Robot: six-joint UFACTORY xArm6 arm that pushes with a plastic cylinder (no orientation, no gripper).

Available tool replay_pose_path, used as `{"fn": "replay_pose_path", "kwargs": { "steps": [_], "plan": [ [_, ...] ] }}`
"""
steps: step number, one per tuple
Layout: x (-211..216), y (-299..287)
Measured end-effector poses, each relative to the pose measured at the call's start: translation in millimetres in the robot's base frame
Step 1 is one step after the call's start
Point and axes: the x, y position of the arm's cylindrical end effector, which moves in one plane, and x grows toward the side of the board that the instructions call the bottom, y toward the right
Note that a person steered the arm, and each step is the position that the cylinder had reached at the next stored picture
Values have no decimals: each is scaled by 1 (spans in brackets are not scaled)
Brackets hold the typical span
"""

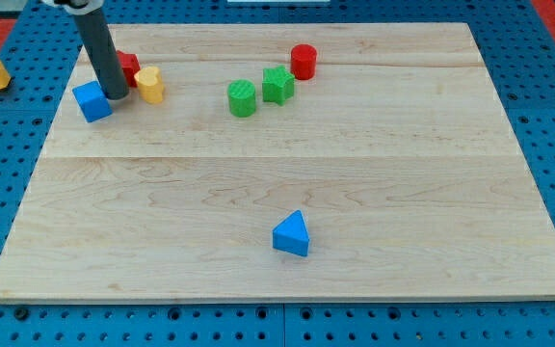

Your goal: Push the red circle to the top of the red star

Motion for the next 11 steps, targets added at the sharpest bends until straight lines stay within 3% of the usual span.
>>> {"fn": "replay_pose_path", "kwargs": {
  "steps": [1, 3, 4, 5, 6, 8, 9, 11],
  "plan": [
    [24, 31],
    [-21, 28],
    [-29, 64],
    [-65, 132],
    [-102, 138],
    [-124, 320],
    [-74, 278],
    [-73, 137]
  ]
}}
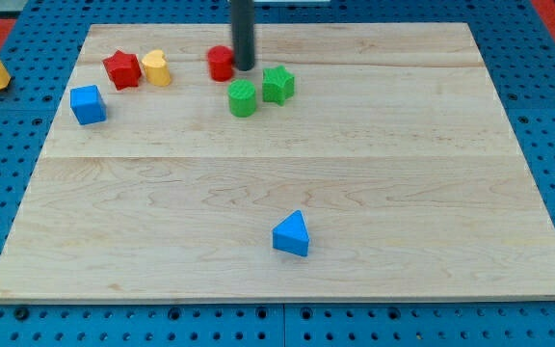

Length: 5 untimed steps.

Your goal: Push the red circle to the top of the red star

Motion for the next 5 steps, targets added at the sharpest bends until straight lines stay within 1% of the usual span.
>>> {"fn": "replay_pose_path", "kwargs": {
  "steps": [1, 2, 3, 4, 5],
  "plan": [
    [0, -56],
    [-1, -68],
    [-5, -95],
    [-10, -134],
    [-29, -90]
  ]
}}
